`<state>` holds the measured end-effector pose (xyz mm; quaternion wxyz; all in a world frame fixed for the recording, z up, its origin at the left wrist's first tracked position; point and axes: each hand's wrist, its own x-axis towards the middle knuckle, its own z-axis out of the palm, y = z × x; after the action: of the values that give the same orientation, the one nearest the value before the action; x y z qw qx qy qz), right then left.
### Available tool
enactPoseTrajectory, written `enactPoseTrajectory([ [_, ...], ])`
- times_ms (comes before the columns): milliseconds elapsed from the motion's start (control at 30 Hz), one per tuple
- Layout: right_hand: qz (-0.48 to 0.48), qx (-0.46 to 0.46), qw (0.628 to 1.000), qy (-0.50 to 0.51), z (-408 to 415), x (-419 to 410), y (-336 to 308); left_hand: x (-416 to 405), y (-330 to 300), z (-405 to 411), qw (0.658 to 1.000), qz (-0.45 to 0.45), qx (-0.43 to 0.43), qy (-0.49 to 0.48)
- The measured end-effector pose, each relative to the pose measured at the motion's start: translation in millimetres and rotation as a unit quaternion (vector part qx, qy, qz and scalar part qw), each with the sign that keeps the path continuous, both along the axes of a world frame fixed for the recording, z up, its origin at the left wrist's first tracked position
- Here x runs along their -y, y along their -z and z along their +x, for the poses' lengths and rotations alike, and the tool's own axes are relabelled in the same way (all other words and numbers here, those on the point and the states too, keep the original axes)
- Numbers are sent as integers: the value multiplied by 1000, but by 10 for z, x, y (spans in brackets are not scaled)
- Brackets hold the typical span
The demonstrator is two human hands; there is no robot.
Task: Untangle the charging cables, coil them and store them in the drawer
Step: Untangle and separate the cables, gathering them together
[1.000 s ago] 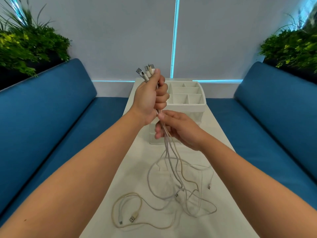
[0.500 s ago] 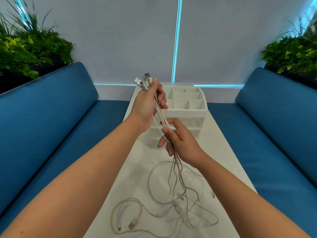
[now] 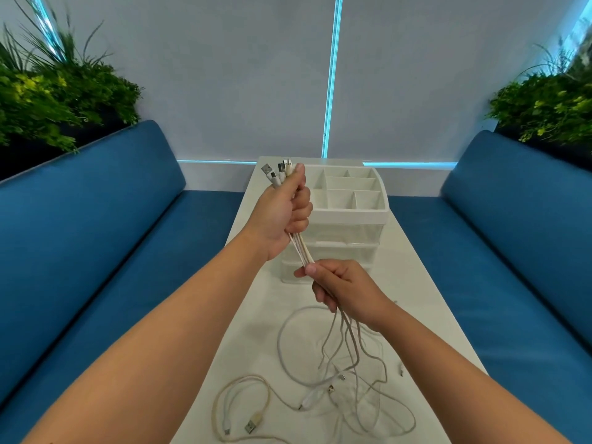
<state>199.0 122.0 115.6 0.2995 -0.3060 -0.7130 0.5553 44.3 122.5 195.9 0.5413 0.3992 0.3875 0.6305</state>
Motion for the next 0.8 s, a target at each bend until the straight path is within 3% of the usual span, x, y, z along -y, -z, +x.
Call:
enactPoseTrajectory([
  [200, -16, -22, 996, 86, 8, -9, 20, -64, -35, 5, 1000, -2, -16, 25],
  [300, 4, -49, 990, 129, -4, 37, 10, -76, -60, 26, 999, -27, 36, 26],
  [467, 17, -56, 996, 66, -19, 112, 74, -165, -196, -122, 993, -18, 101, -67],
  [667, -154, -19, 986, 64, 45, 23, 0, -116, -192, -137, 996, -6, 60, -67],
  [800, -141, 60, 981, 123, 25, -33, -5, -47, -135, -15, 998, 17, -21, -60],
])
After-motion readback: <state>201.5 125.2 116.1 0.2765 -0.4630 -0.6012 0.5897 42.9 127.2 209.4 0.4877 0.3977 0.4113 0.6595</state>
